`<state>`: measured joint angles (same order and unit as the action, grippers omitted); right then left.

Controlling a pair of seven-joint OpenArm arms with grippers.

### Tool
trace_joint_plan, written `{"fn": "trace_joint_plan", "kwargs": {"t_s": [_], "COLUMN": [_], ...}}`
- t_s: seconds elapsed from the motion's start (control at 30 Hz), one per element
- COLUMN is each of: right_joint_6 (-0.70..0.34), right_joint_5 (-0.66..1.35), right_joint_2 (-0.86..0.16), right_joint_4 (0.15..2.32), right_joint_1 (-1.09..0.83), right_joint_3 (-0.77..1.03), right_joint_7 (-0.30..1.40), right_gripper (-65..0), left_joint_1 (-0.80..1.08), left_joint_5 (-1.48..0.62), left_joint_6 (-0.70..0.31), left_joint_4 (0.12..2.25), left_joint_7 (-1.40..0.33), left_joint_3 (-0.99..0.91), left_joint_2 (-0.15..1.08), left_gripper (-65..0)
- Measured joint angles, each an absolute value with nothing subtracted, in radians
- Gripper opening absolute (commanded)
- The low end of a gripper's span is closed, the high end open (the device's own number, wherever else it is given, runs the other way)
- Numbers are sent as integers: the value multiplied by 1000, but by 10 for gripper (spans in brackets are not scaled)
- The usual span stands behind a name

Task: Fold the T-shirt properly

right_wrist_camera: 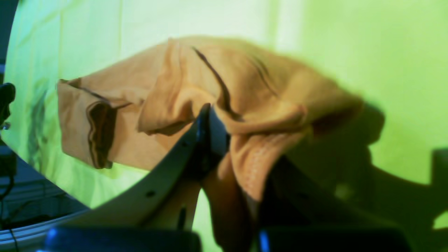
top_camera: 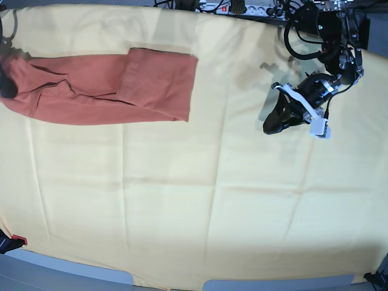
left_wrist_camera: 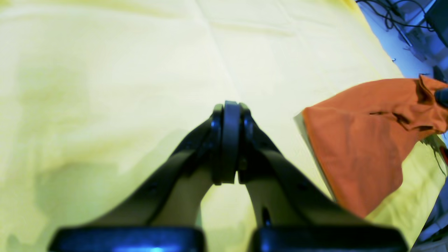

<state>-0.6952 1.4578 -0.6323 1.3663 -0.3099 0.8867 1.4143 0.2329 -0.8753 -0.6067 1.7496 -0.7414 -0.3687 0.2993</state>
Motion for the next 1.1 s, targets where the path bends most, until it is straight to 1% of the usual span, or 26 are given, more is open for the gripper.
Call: {"fn": "trace_joint_plan", "kwargs": {"t_s": [0.1,0.23,0.33,0.57,0.7,0.87,1.1], "right_joint_6": [-694,-697,-697,-696,-697,-696,-696], "right_joint_5": [1455,1448,1448,1452,1455,1453,1452], "right_joint_2": [-628,-598,-563,-434,-373,-311,-309], "right_joint_4": [1378,1465,1577,1870,1966,1972,1972], "right_joint_1": [-310,-311,-311,-314,-313,-313,-308], "right_joint_3": [887,887,887,859,754,558,327], "right_joint_7": [1414,1415,1415,1416,1415,1419,1419], "right_gripper": [-650,-650,-650,-650,-650,-650,-650], "left_joint_1": [233,233,233,233,233,233,233], "left_joint_5": [-875,-875,-875,-876,-876,-876,-876], "left_joint_6": [-607,-607,-607,-607,-607,-607,-607], "left_joint_4": [1750,1750,1750,1750,1750,1750,1750], "left_joint_7": [-742,-741,-741,-741,-741,-741,-741], "left_joint_3": [-369,-369,-369,-369,-369,-369,-369], "left_joint_2": [300,300,300,300,300,300,300], "left_gripper": [-650,-650,-650,-650,-650,-650,-650]}}
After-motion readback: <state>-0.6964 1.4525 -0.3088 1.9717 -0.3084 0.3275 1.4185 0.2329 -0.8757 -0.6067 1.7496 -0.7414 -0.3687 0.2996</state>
